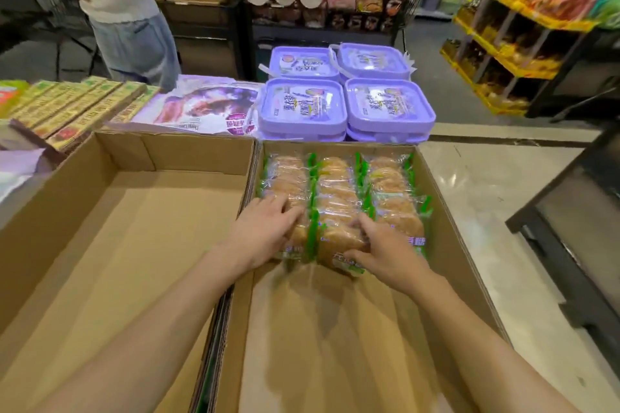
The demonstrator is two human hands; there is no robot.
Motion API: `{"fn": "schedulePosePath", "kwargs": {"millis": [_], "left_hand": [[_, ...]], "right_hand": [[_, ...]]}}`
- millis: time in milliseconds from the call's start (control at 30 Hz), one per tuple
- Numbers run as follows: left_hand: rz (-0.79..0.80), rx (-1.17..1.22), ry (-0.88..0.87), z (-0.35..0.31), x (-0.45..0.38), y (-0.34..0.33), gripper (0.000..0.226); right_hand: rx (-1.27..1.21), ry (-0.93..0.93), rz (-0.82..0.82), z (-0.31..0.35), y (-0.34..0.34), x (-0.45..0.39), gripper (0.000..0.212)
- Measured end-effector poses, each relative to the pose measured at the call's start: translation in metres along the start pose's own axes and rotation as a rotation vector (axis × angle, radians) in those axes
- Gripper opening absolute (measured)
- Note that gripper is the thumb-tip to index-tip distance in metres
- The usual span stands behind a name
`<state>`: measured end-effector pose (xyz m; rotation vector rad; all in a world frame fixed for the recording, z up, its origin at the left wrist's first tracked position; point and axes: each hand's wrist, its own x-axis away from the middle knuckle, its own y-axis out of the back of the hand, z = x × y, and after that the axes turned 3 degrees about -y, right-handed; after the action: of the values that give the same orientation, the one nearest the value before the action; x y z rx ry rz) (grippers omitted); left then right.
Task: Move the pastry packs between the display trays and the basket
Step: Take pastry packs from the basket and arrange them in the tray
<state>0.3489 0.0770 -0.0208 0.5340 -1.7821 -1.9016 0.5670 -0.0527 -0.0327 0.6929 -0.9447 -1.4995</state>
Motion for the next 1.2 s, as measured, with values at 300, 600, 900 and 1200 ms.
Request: {"fn": "schedulePosePath", "kwargs": {"millis": [300,600,900,1200], "left_hand": [[-0.196,-0.071,0.010,0.004,0.000,-0.020,0.071],[-0.091,-0.065,0.067,-0.008,0.009,-0.014,0.086],[-0.185,0.069,0.030,-0.034,0.049,0.006,0.081],[-0.367,0.420,-0.478,-0.158,0.122,0.034,0.059]], "right_hand": [[0.446,0.145,-0.364,-0.009,-0.026,-0.015,0.056],[0.464,0.200,-0.261,-0.008,-0.024,-0.015,0.056],[0.422,0.028,-0.301,0.002,-0.005,0.061,0.055],[0.328,-0.424,-0.588,0.055,-0.020,0.284,0.053]]}}
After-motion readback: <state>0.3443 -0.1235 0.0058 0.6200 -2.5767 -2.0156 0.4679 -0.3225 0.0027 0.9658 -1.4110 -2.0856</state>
